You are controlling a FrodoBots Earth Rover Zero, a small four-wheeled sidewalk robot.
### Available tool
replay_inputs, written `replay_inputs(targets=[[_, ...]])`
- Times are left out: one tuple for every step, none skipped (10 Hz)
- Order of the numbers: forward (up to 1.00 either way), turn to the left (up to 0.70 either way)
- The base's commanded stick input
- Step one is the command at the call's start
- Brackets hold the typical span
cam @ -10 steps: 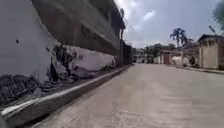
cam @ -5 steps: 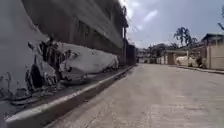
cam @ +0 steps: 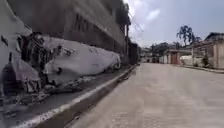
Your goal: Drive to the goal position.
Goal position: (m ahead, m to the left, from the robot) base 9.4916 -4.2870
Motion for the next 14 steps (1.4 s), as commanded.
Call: replay_inputs(targets=[[1.0,-0.4],[1.0,-0.4],[1.0,-0.4],[1.0,-0.4],[1.0,-0.4],[1.0,-0.4],[1.0,-0.4],[1.0,-0.4],[1.0,-0.4],[1.0,-0.4],[1.0,-0.4],[1.0,-0.4],[1.0,-0.4],[1.0,-0.4]])
